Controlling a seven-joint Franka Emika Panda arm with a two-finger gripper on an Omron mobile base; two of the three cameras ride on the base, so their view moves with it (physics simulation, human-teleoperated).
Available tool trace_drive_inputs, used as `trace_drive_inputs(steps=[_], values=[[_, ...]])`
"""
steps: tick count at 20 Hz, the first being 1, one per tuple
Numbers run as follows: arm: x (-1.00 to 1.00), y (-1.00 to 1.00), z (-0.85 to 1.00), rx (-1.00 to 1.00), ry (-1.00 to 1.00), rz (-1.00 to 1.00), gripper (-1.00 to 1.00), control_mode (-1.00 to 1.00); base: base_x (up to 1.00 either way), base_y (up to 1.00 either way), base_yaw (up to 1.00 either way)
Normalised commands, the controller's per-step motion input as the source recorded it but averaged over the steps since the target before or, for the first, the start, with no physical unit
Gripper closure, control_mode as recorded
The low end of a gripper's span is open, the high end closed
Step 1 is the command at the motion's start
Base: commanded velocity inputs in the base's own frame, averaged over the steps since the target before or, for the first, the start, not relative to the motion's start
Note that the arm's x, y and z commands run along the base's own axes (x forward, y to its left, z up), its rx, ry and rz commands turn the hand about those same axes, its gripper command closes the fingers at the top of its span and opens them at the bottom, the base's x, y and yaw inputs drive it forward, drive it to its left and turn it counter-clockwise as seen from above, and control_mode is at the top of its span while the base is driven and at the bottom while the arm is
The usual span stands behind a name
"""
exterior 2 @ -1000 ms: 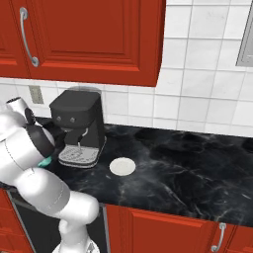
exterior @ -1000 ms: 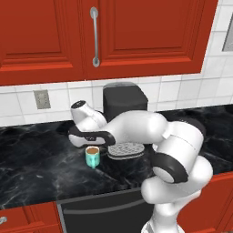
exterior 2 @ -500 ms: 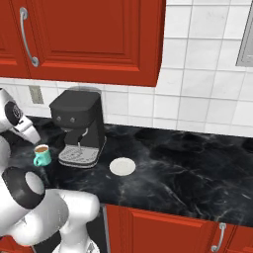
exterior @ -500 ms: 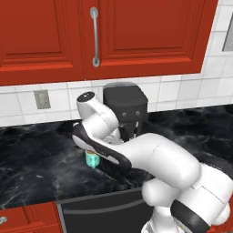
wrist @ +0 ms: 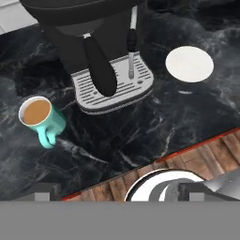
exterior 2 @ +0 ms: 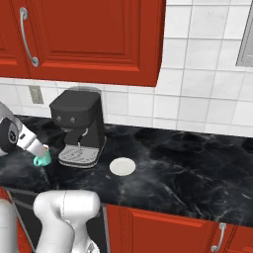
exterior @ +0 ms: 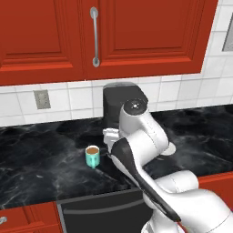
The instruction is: Take a sugar cube from the saucer and place it inside the coffee. Then, grab milk from the fridge and place it next to the coffee on the counter to sweeten the coffee.
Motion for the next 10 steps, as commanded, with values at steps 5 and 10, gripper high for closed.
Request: trace_drive_inputs(steps=[5, 10], values=[[-0.28, -0.91, -0.06, 0.04, -0.05, 0.21, -1.00, -1.00, 0.00, 0.00, 0.00], [0.06, -0.41, -0.21, 0.00, 0.00, 0.13, -1.00, -1.00, 0.00, 0.00, 0.00]])
